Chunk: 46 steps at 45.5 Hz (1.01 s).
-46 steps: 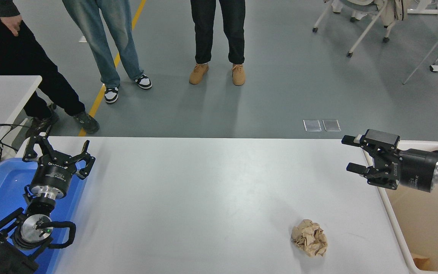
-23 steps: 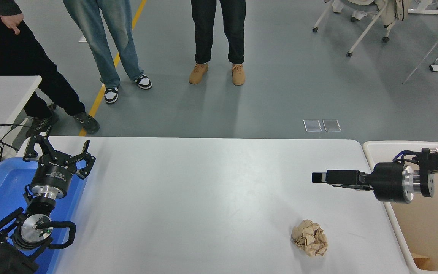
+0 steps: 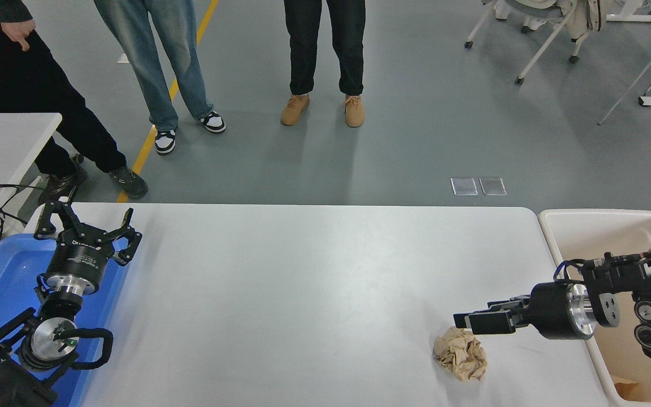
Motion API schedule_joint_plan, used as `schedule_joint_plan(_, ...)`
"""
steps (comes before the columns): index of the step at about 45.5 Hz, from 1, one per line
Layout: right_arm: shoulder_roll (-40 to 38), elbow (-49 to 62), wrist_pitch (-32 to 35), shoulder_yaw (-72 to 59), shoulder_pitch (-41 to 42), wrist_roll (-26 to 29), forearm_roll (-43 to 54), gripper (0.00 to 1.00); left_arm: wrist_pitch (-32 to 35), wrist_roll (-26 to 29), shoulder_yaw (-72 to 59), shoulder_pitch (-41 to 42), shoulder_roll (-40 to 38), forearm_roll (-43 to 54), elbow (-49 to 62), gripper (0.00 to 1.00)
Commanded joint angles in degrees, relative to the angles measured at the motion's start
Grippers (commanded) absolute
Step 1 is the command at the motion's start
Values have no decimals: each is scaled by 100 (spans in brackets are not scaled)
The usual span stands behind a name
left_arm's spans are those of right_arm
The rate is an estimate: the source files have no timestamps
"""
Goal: Clean the table surface
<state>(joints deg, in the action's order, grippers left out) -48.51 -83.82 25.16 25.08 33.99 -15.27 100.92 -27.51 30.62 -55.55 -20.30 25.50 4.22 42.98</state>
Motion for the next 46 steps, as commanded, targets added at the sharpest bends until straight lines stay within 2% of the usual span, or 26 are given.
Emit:
schedule_joint_plan(1, 96, 77, -301, -416, -32, -2, 455, 99, 0, -3, 0, 0, 7, 0, 0, 99)
schedule_joint_plan(21, 764, 613, -521, -478, -103, 24, 481, 99, 0, -3, 0, 0, -2, 0, 0, 99)
schedule_joint_plan(46, 1106, 1245, -793, -487, -155, 33, 481, 99, 0, 6, 0, 0, -1, 0, 0, 99)
